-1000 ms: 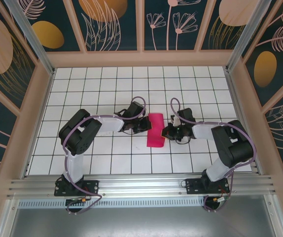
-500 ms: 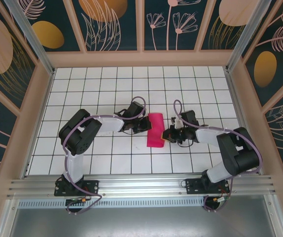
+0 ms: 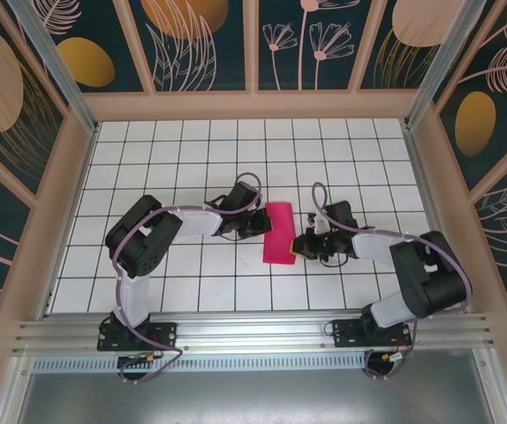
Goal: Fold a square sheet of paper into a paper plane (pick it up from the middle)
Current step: Fold the square sheet of paper in half at the center of the table.
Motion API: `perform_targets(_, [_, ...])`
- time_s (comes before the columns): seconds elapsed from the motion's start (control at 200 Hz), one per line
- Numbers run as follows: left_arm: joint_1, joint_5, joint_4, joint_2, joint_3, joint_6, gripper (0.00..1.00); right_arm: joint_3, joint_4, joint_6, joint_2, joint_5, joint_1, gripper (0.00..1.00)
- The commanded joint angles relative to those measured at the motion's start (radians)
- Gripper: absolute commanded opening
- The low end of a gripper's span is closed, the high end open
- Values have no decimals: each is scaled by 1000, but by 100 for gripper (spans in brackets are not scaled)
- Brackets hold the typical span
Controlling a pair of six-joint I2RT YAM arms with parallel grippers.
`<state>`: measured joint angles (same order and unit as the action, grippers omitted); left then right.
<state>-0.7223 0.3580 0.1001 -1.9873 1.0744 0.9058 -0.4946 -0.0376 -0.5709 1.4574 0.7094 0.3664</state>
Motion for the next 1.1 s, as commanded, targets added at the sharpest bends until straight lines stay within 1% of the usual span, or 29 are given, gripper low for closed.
perform_targets(0.0, [-10,-34,-100,-48,-17,-25,0,21,-33,-33,-45,43,4,6])
perform_targets(0.21, [-10,-34,-100,-47,-14,-25,0,78,-49,-29,20,38,10,5])
perform_targets(0.34, [-10,-37,-100,-45,-10,-25,0,80,18,15,58,-9,9,5])
perform_targets(0.445, [-10,-33,-102,-43,-8,-25,0,66,51,20,39,-16,8,5])
perform_targets(0.55, [-10,-37,-100,-43,-11,-24,0,38,83,10,-33,-12,12,5])
perform_targets(0.666, [-9,-33,-100,-45,-11,-25,0,47,47,-11,-83,29,11,6])
perform_targets(0.786, [-11,-33,-100,-43,-14,-26,0,84,-19,-25,-50,66,14,6])
perform_targets(0.896, [-10,-33,-99,-43,-17,-25,0,104,-42,-24,13,55,18,6])
perform_targets(1.006, [-11,-32,-97,-43,-21,-27,0,105,-3,-11,31,-1,18,5])
perform_targets(1.096, [-11,-28,-95,-43,-22,-24,0,82,35,-3,11,-10,16,5])
